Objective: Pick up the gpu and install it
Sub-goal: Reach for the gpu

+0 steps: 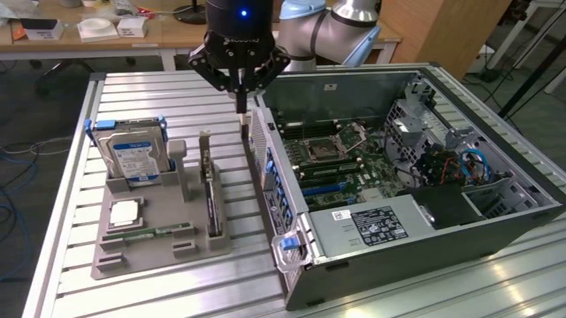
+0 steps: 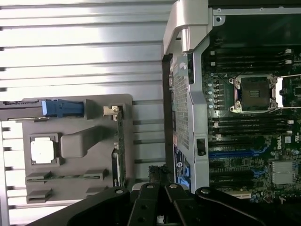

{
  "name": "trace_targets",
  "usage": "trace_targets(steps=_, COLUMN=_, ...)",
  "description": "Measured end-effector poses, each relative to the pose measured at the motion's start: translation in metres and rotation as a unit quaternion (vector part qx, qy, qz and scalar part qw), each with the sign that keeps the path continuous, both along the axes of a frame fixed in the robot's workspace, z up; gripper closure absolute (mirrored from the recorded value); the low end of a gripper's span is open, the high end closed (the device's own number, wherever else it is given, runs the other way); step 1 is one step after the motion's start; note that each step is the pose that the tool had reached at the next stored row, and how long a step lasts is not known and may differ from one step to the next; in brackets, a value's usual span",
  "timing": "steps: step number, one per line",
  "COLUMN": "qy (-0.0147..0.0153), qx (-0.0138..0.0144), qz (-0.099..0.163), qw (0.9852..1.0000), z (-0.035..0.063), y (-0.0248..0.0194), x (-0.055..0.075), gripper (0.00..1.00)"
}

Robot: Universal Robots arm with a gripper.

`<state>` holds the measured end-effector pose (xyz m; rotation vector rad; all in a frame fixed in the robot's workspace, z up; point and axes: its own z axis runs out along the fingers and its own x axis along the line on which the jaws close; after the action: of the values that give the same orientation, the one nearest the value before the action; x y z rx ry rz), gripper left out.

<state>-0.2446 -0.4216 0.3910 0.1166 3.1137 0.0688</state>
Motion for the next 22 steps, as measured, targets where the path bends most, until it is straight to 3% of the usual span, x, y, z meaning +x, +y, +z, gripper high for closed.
trace_targets(steps=22, qy=0.0, qx=0.0, qz=0.0, qw=1.0, z=-0.0003, y=-0.0068, x=-0.019, gripper=0.89)
